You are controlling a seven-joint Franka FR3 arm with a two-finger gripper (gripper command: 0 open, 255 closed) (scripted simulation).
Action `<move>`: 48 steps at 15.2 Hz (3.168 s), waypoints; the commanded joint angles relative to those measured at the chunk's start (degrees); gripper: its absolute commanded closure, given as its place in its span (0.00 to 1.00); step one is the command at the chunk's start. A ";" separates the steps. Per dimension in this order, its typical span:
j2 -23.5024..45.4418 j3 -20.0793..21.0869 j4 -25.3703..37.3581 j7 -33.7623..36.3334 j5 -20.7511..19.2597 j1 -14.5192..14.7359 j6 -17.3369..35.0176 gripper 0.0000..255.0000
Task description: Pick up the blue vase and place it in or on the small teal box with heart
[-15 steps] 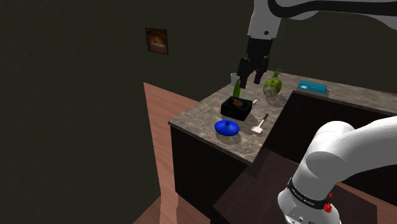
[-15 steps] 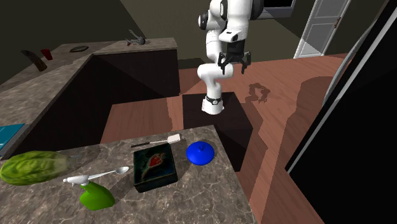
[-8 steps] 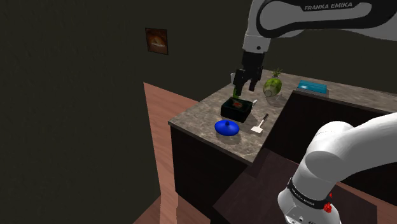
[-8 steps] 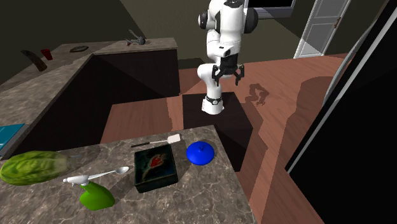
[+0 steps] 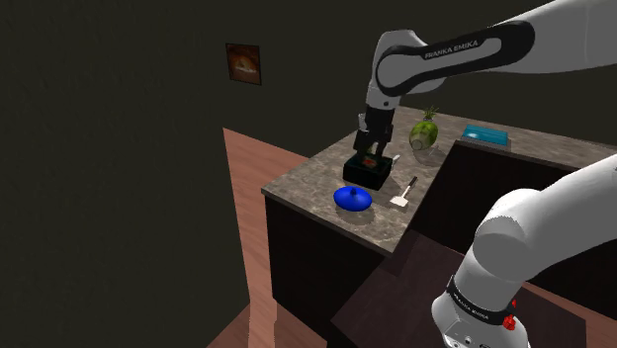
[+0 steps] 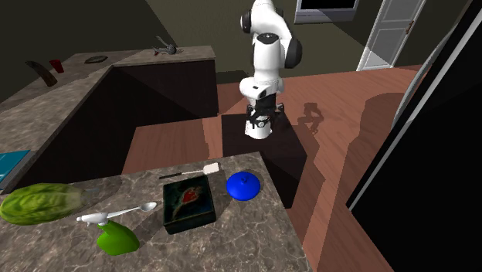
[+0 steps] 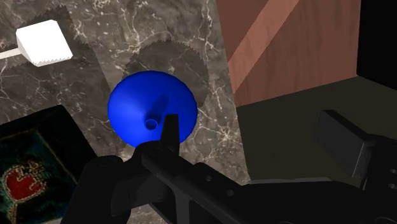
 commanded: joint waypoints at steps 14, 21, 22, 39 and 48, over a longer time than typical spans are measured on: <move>30.06 -8.01 5.89 -14.10 4.34 -1.17 24.13 0.00; 36.98 -8.05 6.85 -17.27 7.51 -1.52 29.77 0.00; 37.61 -7.98 6.71 -17.51 7.86 -1.52 30.50 0.00; 38.62 -7.84 6.52 -17.91 8.42 -1.55 31.65 1.00; 34.39 -8.22 7.72 -16.08 6.14 -1.39 26.45 1.00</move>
